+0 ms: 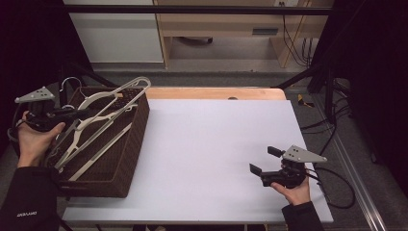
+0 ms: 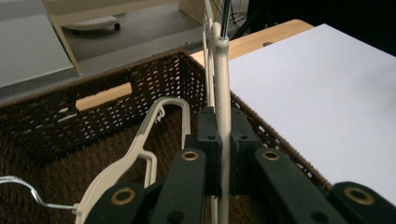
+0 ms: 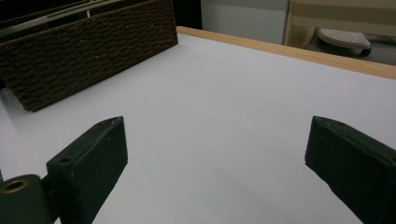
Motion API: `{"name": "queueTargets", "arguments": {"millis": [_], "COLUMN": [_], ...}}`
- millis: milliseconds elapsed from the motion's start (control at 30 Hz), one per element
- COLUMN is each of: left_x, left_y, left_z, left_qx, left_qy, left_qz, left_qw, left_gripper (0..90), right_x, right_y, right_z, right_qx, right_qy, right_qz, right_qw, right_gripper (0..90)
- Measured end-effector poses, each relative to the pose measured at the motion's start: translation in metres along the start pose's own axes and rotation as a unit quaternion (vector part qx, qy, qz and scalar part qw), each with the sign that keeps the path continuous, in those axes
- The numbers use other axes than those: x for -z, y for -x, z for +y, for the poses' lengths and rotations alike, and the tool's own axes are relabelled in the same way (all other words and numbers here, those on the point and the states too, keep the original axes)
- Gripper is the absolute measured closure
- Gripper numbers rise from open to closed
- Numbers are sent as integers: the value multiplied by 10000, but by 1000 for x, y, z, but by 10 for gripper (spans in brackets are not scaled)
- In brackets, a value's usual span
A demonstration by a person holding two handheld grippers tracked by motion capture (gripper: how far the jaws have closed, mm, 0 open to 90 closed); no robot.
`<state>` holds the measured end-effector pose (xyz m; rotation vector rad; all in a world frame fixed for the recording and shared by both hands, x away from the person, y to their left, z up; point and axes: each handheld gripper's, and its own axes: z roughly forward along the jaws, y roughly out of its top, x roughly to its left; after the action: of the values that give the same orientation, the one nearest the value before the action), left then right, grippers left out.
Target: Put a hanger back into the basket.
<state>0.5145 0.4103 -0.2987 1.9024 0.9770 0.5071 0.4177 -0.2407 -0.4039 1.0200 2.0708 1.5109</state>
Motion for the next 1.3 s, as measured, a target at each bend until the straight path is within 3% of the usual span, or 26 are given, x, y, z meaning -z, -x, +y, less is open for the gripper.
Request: {"name": "queueTargets", "arguments": {"millis": [467,633,800,1033,1300], "left_x": [8,5,-1,-17,-24], "left_y": [-21,-23,-20,-16,-22], "left_z": [-19,-30,-41,-53,-71], "left_qx": [180,216,372,564,1034], "left_qy": [-122,-425,-455,-779,-864], "left_qz": [71,167,23,72,128], "left_qw": [9997,9987,9983,9953,9908], "left_gripper": [857,857,854,841,821], "right_x": [0,-1,-1,-1,0], "right_y": [1,2,1,1,1], "right_z": [-1,-2,-2,-2,-1], "right_qx": [-40,-22,-31,-36,-42], "right_qy": [-32,-63,-64,-70,-57], "right_qz": [-24,-13,-15,-7,1], "right_qw": [10000,10000,10000,10000,10000], "right_gripper": [61,59,58,58,58]}}
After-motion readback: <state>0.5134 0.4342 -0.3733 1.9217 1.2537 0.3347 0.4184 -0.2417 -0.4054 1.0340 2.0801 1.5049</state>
